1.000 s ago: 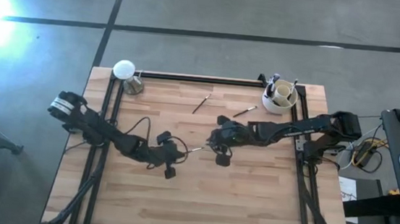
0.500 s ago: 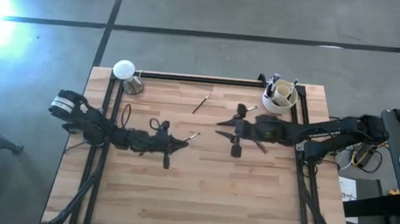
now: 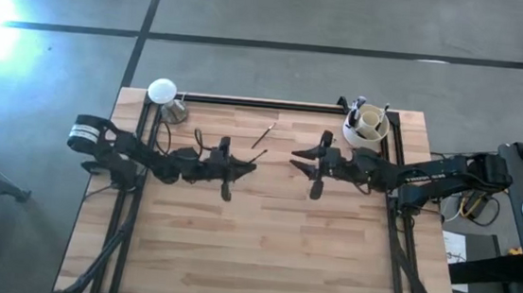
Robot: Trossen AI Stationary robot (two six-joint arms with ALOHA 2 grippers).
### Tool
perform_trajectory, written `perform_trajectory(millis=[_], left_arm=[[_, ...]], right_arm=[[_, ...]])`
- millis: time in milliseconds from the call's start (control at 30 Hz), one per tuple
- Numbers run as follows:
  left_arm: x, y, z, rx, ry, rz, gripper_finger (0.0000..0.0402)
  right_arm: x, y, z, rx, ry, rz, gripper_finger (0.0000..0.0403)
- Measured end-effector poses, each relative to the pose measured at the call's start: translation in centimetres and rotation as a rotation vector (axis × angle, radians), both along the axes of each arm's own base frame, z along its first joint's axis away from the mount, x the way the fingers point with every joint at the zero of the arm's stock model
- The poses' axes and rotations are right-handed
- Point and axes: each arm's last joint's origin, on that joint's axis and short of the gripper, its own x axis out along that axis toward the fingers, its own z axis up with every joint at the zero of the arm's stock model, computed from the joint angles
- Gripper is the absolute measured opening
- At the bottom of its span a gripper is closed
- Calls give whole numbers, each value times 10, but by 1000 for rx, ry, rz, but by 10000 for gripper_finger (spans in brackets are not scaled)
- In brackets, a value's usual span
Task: Put items in baskets/containers
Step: Put the black eyeshadow brush into the white organizer
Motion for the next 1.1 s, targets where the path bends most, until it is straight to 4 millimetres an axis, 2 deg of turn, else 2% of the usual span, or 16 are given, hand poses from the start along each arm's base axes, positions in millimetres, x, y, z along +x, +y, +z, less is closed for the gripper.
perform_trajectory(millis=[267, 467, 633, 833, 1000, 1100], left_arm=[[-1, 1, 1, 16, -12, 4, 1], [-1, 1, 2, 13, -19, 2, 1], [0, 0, 2, 3, -19, -22, 1], [1, 0, -1, -5, 6, -26, 1], [1, 0, -1, -4, 7, -28, 1], [1, 0, -1, -4, 6, -29, 1]], right_arm=[[4, 0, 3, 48, -24, 16, 179], [22, 2, 6, 93, -131, 100, 212], [50, 4, -2, 96, -182, 117, 215], [83, 3, -1, 92, -222, 117, 215], [99, 2, -1, 106, -233, 113, 206], [102, 3, -2, 95, -229, 112, 184]])
